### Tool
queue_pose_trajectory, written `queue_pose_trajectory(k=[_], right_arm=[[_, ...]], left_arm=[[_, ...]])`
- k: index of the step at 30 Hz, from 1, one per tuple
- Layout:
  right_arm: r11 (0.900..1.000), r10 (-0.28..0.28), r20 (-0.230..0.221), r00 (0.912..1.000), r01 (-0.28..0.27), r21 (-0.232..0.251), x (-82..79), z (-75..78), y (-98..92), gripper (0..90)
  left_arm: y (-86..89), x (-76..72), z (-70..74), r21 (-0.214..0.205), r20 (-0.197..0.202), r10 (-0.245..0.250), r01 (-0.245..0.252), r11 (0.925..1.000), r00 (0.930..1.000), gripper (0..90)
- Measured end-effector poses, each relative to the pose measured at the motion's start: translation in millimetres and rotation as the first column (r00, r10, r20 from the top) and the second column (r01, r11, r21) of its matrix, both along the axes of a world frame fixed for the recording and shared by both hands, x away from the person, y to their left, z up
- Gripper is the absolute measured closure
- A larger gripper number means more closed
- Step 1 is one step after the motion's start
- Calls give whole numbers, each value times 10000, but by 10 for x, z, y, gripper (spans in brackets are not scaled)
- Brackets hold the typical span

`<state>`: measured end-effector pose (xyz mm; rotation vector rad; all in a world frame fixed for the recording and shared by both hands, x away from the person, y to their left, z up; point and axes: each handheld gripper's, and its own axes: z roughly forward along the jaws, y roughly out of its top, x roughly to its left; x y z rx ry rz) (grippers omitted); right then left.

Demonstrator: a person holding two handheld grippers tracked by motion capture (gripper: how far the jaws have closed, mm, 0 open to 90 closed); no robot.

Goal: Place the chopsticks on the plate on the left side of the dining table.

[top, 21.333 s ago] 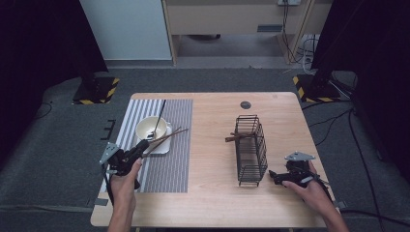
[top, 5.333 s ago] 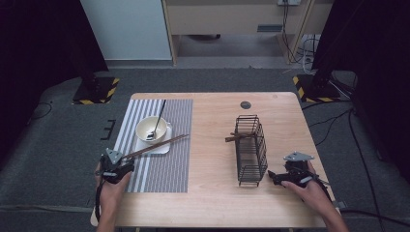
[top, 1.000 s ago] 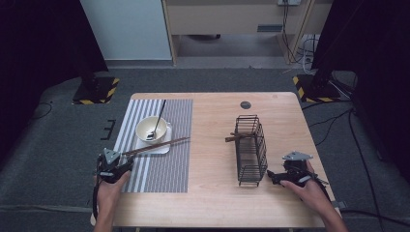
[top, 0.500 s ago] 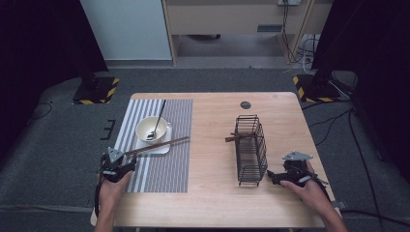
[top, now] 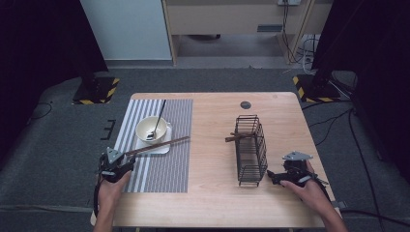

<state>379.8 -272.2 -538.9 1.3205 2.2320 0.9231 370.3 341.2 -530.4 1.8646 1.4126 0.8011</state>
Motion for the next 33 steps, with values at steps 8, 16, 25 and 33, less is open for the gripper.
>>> queue_pose_trajectory(k=[8, 16, 25, 33], right_arm=[[10000, -14, -2, 10000, 14, 14, 0, 0, 1, 2], [10000, -23, -3, 10000, 23, 16, -1, 0, 3, 2], [10000, -29, -1, 10000, 29, 14, -1, 0, 3, 2], [10000, -28, 24, 10000, 28, -18, -2, -1, 4, 2]], left_arm=[[-25, 15, -11, 87, -91, -103, 104, 9999, 9999, 488], [65, -9, 24, -59, -18, 385, -385, 9992, 9993, 517], [41, 45, 16, 288, -132, 435, -431, 9987, 9990, 528], [48, 86, 16, 391, -187, 431, -424, 9983, 9989, 528]])
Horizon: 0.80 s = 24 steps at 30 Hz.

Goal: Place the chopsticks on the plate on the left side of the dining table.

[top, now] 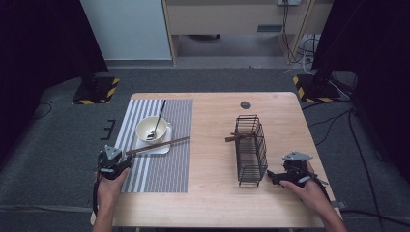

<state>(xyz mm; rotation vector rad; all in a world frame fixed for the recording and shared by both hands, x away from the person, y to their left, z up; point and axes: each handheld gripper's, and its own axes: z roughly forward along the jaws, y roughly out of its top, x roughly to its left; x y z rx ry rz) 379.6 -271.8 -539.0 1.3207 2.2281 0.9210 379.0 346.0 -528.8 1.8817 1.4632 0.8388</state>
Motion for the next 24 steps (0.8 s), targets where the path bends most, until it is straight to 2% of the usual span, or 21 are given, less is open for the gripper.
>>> queue_pose_trajectory(k=[8, 20, 23, 24], right_arm=[[10000, -5, -1, 10000, 5, 0, -1, 0, 1, 2], [10000, -23, -9, 10000, 23, 12, -1, 0, 3, 1], [10000, -20, -5, 10000, 20, 9, 0, 0, 3, 1], [10000, -21, -6, 10000, 21, 10, 0, 0, 3, 2]], left_arm=[[30, 34, 6, 55, -13, 88, -88, 9999, 10000, 527], [66, 45, 21, -145, 60, 30, -29, 9999, 10000, 527], [73, 67, 28, -412, 114, 9, -4, 9992, 9999, 527], [73, 77, 26, -385, 109, 17, -13, 9993, 9999, 526]])
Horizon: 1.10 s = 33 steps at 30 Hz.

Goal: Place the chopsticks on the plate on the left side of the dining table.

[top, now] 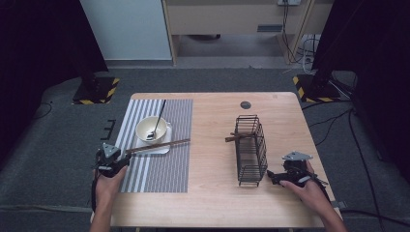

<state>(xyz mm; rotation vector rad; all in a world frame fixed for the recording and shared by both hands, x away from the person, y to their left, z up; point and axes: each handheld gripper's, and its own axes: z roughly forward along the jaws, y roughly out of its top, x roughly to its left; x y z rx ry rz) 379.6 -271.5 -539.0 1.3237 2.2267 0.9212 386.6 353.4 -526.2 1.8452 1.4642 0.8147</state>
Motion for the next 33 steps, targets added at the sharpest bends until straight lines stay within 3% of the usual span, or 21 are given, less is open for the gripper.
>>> queue_pose_trajectory(k=[33], right_arm=[[10000, 2, -3, 10000, -2, 15, 21, 0, 26, 1]], left_arm=[[13, 94, -29, 341, -135, -71, 76, 9994, 9999, 513]])
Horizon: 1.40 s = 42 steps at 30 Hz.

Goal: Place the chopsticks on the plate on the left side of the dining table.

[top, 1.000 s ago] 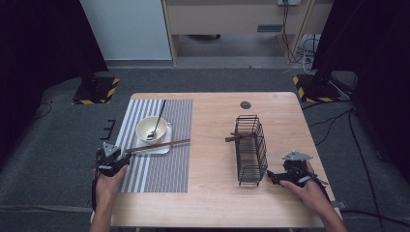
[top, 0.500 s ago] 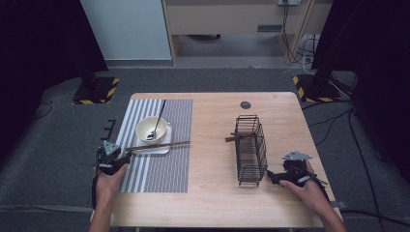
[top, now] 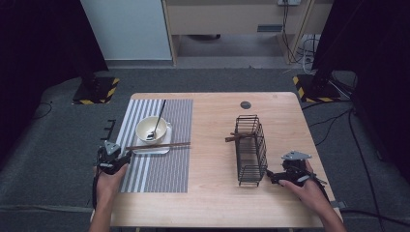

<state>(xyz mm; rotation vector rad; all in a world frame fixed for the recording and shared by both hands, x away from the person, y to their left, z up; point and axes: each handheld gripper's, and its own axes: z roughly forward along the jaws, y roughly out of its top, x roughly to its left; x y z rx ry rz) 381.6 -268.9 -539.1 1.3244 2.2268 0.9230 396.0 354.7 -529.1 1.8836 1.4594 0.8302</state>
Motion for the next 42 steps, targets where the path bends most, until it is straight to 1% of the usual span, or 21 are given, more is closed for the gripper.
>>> queue_pose_trajectory(k=[12, 15, 17, 20, 21, 23, 25, 29, 31, 35, 38, 39, 42], right_arm=[[10000, -24, -3, 10000, 24, 5, 0, 0, 3, 1], [10000, -31, 1, 10000, 31, 3, 0, 0, 4, 1], [10000, -38, 1, 10000, 38, 2, 1, 0, 5, 1], [10000, -58, -22, 10000, 59, 18, 9, 0, 16, 1], [10000, -29, -22, 10000, 29, 9, 13, 0, 18, 1], [10000, -33, -23, 10000, 33, 12, 14, 1, 20, 2], [10000, -51, 1, 10000, 51, 15, 10, 0, 23, 4], [10000, -57, -19, 10000, 57, -8, 0, 1, 24, 4], [10000, -13, 11, 10000, 13, -29, -2, 1, 20, 4], [10000, 24, 6, 10000, -24, -38, -4, 1, 18, 4], [10000, 29, 6, 10000, -29, -31, -5, 1, 18, 4], [10000, 32, 10, 10000, -32, -24, -6, 0, 18, 4], [10000, -12, -13, 10000, 12, -8, -16, 1, 21, 4]], left_arm=[[28, 43, -11, 53, 57, 7, -7, 10000, 10000, 509], [39, 31, -1, 7, 47, 38, -38, 10000, 10000, 503], [39, 2, 30, -30, 134, -23, 23, 10000, 9999, 493], [32, -43, 83, -219, 271, -178, 184, 9996, 9995, 450], [27, -56, 94, -357, 249, -286, 295, 9989, 9993, 427], [7, -90, 115, -376, 194, -442, 450, 9983, 9988, 384], [-17, -126, 135, -516, 189, -560, 569, 9970, 9983, 344], [-73, -177, 187, -665, 237, -723, 737, 9951, 9971, 282], [-108, -189, 208, -773, 238, -859, 875, 9932, 9960, 250], [-214, -203, 230, -989, 250, -1256, 1274, 9869, 9918, 184], [-325, -208, 247, -1173, 298, -1674, 1698, 9785, 9854, 143], [-364, -206, 254, -1233, 251, -1805, 1822, 9755, 9833, 131], [-486, -208, 277, -1244, 244, -2110, 2124, 9692, 9772, 119]])
